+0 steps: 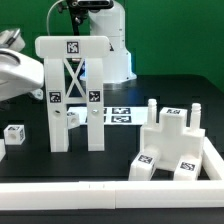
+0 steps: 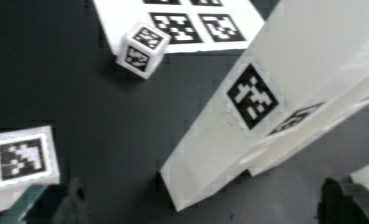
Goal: Assemble chair
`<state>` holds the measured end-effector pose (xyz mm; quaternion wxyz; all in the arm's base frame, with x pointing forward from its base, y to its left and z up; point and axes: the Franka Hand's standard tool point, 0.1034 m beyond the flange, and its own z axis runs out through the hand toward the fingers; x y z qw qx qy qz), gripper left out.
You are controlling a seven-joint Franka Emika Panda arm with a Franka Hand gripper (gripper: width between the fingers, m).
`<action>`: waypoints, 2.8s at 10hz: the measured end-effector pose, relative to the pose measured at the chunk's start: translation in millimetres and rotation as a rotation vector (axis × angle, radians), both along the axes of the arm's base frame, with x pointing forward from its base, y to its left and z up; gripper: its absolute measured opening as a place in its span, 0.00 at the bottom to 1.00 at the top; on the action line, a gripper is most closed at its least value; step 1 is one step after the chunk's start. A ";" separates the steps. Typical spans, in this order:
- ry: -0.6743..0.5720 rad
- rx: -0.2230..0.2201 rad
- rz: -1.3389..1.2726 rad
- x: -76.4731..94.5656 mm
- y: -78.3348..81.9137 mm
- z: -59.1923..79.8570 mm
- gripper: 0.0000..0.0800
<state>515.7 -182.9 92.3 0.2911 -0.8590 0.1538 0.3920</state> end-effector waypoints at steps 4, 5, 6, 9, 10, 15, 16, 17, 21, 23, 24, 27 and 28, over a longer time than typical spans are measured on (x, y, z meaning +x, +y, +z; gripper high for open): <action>0.238 0.084 -0.239 -6.0 4.5 1.5 0.81; 0.289 0.080 -0.295 -10.8 3.6 -0.8 0.81; 0.303 0.073 -0.333 -14.5 -0.1 -6.9 0.81; 0.309 0.072 -0.333 -16.3 -0.4 -8.4 0.81; 0.386 0.047 -0.367 -18.1 2.1 -8.9 0.81; 0.493 0.048 -0.644 -3.1 15.5 -20.0 0.81; 0.501 0.050 -0.652 -6.8 15.0 -20.4 0.81; 0.501 0.051 -0.651 -6.9 15.4 -20.9 0.81; 0.529 0.010 -0.695 -10.4 30.5 -28.0 0.81; 0.562 -0.002 -0.778 -12.8 34.5 -31.9 0.81; 0.548 0.017 -0.846 -10.5 32.7 -35.2 0.81; 0.536 0.033 -0.923 -14.9 30.5 -37.5 0.81; 0.538 0.033 -0.922 -15.5 31.2 -38.0 0.81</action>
Offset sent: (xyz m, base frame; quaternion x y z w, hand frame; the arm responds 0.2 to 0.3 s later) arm 0.0246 0.0091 0.0056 0.2273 -0.1040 0.1263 0.9600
